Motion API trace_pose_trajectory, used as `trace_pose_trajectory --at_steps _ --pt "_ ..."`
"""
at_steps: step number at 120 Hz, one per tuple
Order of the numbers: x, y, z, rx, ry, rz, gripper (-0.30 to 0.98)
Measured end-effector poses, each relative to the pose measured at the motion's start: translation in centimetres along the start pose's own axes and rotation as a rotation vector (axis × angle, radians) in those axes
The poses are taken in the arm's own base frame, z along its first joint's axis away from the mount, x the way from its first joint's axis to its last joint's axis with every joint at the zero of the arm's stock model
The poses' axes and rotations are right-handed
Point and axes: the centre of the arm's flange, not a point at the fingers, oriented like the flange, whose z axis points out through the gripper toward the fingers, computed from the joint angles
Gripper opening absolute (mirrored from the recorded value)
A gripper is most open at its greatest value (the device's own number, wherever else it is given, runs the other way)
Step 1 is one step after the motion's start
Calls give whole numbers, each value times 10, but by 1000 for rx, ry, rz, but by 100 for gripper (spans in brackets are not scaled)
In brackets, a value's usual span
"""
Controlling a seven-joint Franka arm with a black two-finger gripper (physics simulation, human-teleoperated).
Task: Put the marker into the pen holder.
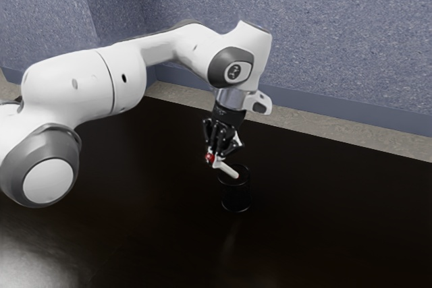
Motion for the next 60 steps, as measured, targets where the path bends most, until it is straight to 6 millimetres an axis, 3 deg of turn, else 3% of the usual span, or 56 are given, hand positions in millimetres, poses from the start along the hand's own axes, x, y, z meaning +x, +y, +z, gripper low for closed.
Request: trace_pose_trajectory --at_steps 14,44,48,52,56,60 --pt "6 1 4 1 20 1 -8" --pt "8 0 4 -12 38 -5 42" --pt "-4 -3 -15 -12 68 -9 46" --pt "-32 -9 -42 -12 108 -17 49" --pt "-78 -26 -71 -17 158 -41 52" --pt "-133 -56 -99 -29 217 -91 54"
